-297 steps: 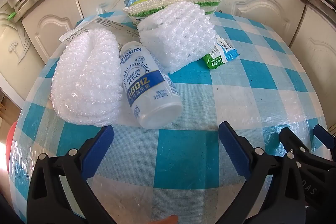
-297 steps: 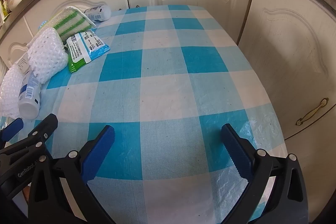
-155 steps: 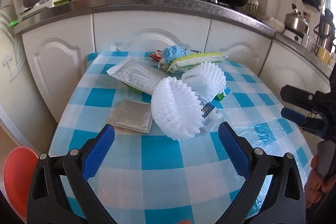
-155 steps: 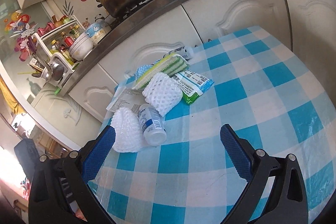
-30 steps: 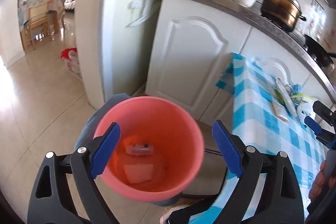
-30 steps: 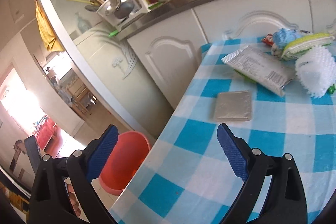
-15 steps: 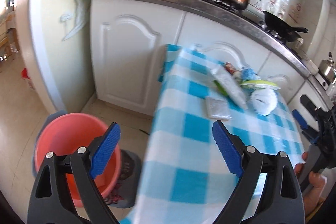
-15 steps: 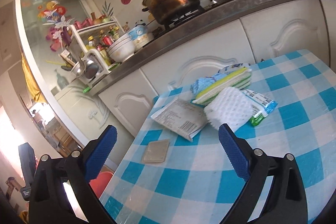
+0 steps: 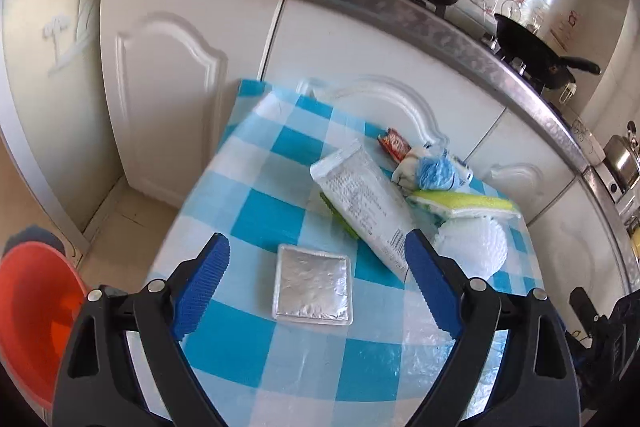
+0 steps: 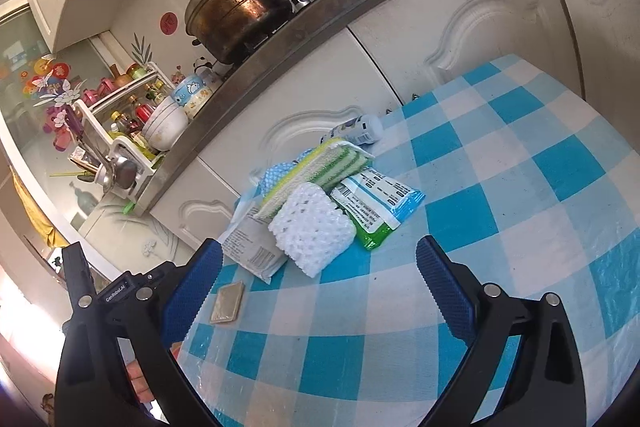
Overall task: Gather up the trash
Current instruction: 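Move both open tools back over the table items, then grasp the silver foil tray with the left tool while the right tool grasps a foam net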
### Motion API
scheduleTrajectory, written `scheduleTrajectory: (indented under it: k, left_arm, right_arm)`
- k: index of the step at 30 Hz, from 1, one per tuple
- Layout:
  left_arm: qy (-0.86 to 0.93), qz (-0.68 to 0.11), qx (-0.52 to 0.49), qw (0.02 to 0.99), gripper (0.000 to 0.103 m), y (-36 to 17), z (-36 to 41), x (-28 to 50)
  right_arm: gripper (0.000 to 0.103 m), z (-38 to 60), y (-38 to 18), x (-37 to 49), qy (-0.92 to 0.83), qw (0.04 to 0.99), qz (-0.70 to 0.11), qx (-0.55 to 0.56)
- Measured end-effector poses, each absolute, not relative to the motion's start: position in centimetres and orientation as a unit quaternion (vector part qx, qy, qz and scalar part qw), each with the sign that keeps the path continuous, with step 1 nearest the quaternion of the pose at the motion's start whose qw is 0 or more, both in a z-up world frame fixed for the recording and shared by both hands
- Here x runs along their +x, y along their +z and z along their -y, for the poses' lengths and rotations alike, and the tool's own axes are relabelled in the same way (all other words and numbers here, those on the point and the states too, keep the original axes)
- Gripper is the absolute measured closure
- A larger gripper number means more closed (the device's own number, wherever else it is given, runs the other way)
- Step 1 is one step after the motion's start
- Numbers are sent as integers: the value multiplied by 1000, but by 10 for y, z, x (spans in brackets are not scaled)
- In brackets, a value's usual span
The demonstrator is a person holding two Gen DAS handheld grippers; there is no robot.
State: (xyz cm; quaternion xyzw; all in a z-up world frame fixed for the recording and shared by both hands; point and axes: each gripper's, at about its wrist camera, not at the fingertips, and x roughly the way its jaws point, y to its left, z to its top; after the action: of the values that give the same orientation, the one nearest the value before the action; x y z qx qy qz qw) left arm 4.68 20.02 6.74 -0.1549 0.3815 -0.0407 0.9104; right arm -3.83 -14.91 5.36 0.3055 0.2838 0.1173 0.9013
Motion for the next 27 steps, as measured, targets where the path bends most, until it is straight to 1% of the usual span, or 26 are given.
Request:
scheduleTrajectory:
  k: [6, 17, 19, 20, 23, 27]
  left_arm:
    - [-43, -409, -66, 909, 13, 32, -170, 45]
    - [-35, -432, -34, 900, 14, 11, -159, 60]
    - [-38, -428, -34, 902, 16, 12, -158, 61]
    - [-38, -428, -34, 902, 21, 12, -158, 61]
    - [-40, -430, -26, 902, 25, 12, -154, 62]
    - [-35, -428, -23, 903, 39, 12, -152, 62]
  right_arm:
    - [7, 137, 41, -27, 116, 902, -320, 268]
    - [7, 102, 34, -2, 115, 901, -375, 185]
    - [7, 97, 35, 3, 119, 902, -378, 172]
    - [7, 94, 36, 6, 119, 902, -380, 165]
    - [7, 89, 39, 16, 119, 904, -384, 149]
    - [7, 89, 44, 30, 130, 901, -382, 158]
